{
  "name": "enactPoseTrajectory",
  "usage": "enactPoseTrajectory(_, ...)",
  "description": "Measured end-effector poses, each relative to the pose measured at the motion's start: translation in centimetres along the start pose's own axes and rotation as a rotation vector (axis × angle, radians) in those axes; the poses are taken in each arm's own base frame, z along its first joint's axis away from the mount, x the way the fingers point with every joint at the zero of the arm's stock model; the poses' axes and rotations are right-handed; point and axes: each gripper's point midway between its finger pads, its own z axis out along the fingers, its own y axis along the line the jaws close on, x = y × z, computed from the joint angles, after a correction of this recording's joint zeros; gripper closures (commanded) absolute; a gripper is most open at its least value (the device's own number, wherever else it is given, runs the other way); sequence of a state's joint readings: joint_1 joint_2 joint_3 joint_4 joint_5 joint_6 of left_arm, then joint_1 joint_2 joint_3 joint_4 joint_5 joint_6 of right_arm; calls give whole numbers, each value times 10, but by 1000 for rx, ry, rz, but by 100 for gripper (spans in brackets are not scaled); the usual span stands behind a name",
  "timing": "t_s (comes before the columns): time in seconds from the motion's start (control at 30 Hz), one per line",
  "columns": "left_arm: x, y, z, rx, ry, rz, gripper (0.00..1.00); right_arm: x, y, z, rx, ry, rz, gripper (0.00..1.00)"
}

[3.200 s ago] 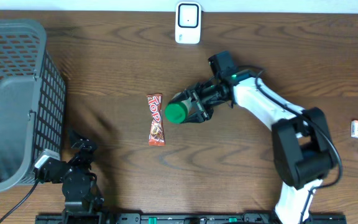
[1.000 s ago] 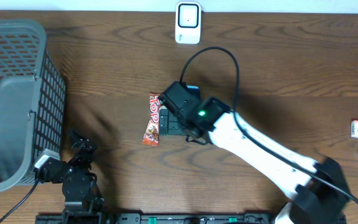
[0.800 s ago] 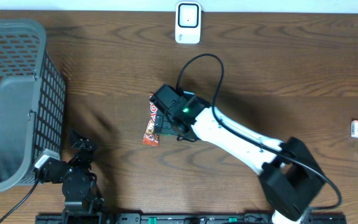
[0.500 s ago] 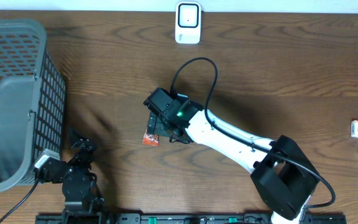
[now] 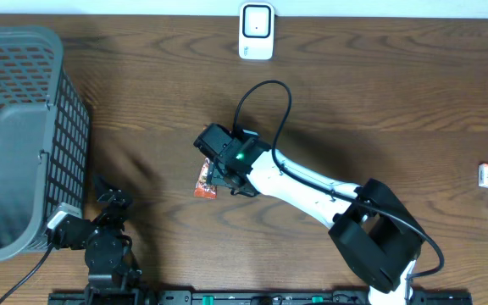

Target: Scan the item barcode

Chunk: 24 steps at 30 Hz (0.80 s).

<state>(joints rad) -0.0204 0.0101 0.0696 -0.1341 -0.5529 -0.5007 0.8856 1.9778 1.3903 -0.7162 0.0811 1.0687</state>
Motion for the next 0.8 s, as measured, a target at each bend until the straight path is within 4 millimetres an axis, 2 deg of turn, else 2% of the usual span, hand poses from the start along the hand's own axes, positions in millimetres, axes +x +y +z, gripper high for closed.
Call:
enactPoseTrajectory(0.2, 0, 0, 0, 0, 0, 0, 3, 3, 4, 1, 12, -35, -27, 36)
enactPoseTrajectory(0.37, 0, 0, 0, 0, 0, 0, 3, 5, 6, 1, 10, -48, -34, 53)
enactPoseTrajectory(0.5, 0, 0, 0, 0, 0, 0, 3, 4, 7, 0, 16, -70, -43, 56)
enactPoseTrajectory(0.57, 0, 0, 0, 0, 0, 0, 3, 3, 7, 0, 19, -77, -45, 53)
enactPoseTrajectory(0.6, 0, 0, 0, 0, 0, 0, 3, 2, 7, 0, 20, -78, -48, 45)
enactPoseTrajectory(0.67, 0, 0, 0, 0, 0, 0, 3, 2, 6, 0, 22, -82, -52, 19)
enactPoseTrajectory(0.7, 0, 0, 0, 0, 0, 0, 3, 1, 6, 0, 23, -83, -55, 15)
enactPoseTrajectory(0.8, 0, 0, 0, 0, 0, 0, 3, 0, 5, 0, 28, -89, -58, 15)
